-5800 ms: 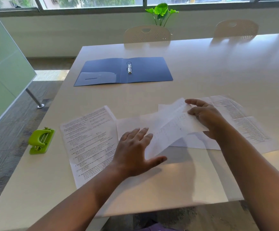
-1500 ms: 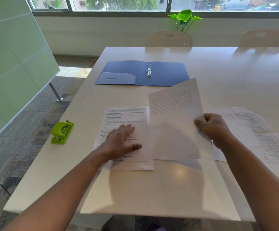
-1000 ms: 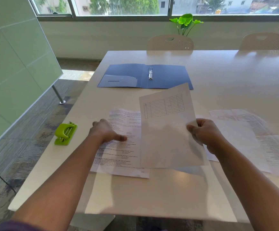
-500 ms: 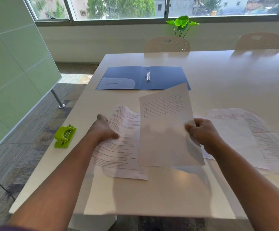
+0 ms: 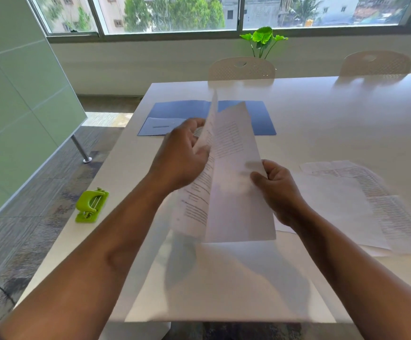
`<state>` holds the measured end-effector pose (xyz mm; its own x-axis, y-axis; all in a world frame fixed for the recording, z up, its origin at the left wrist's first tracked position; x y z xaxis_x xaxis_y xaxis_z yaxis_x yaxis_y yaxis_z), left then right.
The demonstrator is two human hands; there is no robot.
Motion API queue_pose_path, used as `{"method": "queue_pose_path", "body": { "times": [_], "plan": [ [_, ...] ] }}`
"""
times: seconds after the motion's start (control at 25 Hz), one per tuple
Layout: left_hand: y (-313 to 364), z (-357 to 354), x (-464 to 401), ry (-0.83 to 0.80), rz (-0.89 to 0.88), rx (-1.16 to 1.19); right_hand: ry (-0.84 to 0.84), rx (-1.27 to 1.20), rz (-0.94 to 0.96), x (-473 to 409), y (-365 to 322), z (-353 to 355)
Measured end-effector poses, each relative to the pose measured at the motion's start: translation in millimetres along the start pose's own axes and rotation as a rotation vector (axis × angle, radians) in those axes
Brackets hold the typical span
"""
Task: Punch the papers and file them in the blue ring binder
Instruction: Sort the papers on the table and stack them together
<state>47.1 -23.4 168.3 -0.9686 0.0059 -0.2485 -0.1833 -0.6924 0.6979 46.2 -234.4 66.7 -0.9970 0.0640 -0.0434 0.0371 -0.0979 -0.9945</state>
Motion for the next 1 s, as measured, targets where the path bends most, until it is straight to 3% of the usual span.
{"method": "queue_pose_path", "body": {
  "times": [0.24,0.4,0.64,0.76,0.88,1.0],
  "plan": [
    [4,-43,17,-0.024,-0.083,0.161,-0.076,-0.131,0.035,6,3,-17],
    [-1,-69,29,-0.068,-0.135,0.088,-0.093,-0.181,-0.012,8,13,-20],
    [-3,-96,49,-0.348,-0.185,-0.020,-0.166,-0.587,-0.095,13,11,-18],
    [-4,-99,52,-0.345,-0.224,0.040,-0.092,-0.409,-0.074,10,16,-10],
    [-37,-86,33,-0.072,-0.020,0.192,-0.033,-0.333,-0.130,5,20,3],
    [-87,-64,13,0.050,0.423,0.386,-0.060,-0.342,-0.147,2,21,14]
  ]
}}
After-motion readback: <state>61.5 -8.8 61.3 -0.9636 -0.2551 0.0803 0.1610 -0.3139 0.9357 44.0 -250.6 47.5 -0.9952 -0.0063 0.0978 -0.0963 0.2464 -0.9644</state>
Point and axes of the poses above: each hand's wrist, its own x-axis away from the middle knuckle, its own z-axis out of the back of the hand, y = z × x, the point moved 4 cm from there along -x, towards the middle knuckle, and after that the axes turned 3 degrees about z, right-handed, at the moved point
